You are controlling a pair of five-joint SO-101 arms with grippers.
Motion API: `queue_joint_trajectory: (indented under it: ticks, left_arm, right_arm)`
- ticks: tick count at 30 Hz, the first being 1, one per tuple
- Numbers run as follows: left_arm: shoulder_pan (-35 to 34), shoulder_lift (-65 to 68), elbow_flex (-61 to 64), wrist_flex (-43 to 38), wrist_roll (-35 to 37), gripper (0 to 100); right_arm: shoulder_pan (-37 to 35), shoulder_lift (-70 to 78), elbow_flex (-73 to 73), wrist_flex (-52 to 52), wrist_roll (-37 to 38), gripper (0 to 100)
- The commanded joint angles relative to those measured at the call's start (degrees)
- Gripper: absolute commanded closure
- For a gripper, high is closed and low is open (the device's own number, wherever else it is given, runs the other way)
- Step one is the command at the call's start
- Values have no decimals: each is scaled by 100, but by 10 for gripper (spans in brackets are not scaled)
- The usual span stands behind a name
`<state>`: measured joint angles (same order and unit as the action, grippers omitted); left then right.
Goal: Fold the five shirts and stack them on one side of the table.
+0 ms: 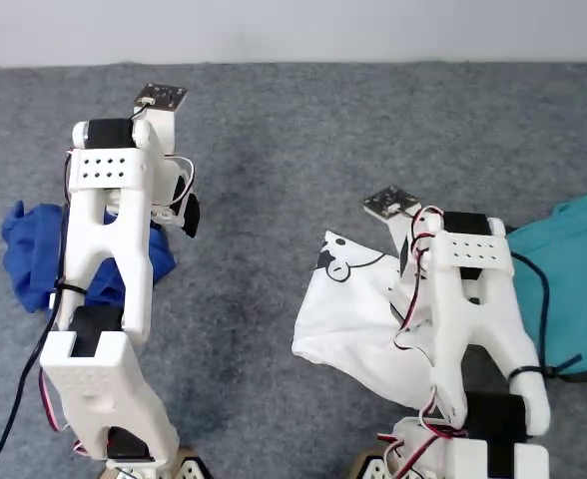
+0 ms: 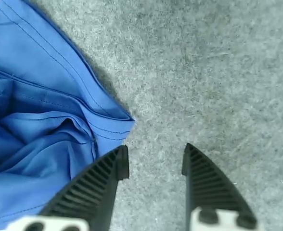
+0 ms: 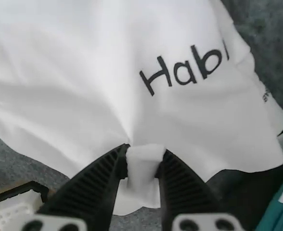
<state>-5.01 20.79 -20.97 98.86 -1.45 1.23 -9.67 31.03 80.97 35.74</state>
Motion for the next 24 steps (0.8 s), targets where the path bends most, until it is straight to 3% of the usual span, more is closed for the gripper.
queue_joint_trajectory:
  ticks: [1, 10, 14, 20, 24]
  left_arm:
    - [-9, -26, -22, -53, 18, 812]
    - [-9, -26, -22, -53, 18, 812]
    - [-9, -26, -22, -44, 18, 812]
    - [-9, -26, -22, -44, 18, 812]
    - [-9, -26, -22, -44, 18, 812]
  right_arm:
    - [92, -295, 18, 242, 105, 919]
    - [127, -303, 26, 1042, 141, 919]
    - [127, -303, 26, 1534, 545, 915]
    - [400, -725, 26, 1666, 563, 716]
    - [400, -1358, 26, 1710, 563, 686]
